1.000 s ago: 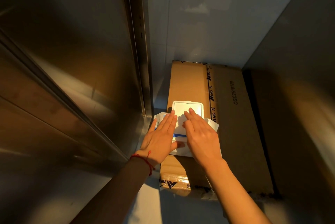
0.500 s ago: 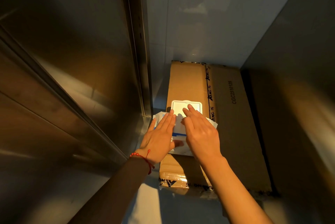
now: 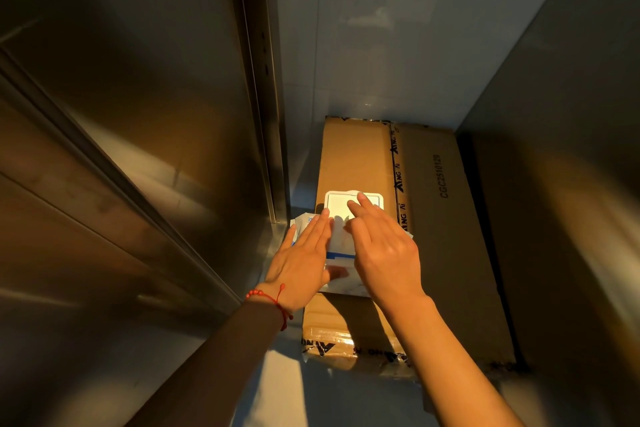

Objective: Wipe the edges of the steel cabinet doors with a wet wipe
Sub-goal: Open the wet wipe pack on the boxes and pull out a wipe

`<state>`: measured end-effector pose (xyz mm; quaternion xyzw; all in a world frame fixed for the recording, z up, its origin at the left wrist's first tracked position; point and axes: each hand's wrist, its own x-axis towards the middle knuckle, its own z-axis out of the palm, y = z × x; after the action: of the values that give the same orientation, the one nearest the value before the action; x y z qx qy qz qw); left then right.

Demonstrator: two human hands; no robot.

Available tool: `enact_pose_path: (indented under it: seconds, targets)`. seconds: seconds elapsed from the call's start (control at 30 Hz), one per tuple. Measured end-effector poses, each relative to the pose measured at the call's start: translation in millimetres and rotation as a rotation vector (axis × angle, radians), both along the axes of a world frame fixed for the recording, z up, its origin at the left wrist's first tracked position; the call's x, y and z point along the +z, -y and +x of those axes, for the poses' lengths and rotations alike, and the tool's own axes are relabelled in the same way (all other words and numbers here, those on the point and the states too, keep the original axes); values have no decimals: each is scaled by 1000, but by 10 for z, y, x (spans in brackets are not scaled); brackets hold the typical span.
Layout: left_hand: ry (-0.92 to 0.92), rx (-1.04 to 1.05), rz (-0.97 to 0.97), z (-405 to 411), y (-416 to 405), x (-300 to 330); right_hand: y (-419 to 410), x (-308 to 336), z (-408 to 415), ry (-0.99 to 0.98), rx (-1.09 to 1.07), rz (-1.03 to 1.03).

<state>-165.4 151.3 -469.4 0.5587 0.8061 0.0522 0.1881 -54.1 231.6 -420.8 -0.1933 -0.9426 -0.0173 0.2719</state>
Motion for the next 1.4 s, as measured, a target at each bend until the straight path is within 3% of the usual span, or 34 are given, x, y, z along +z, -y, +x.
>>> enact_pose_path:
  seconds: [0.77, 1.4]
  targets:
    - [78, 36, 55, -5, -30, 8, -31, 115, 11, -33, 39, 2]
    - [116, 68, 104, -10, -44, -55, -62, 147, 12, -180, 70, 163]
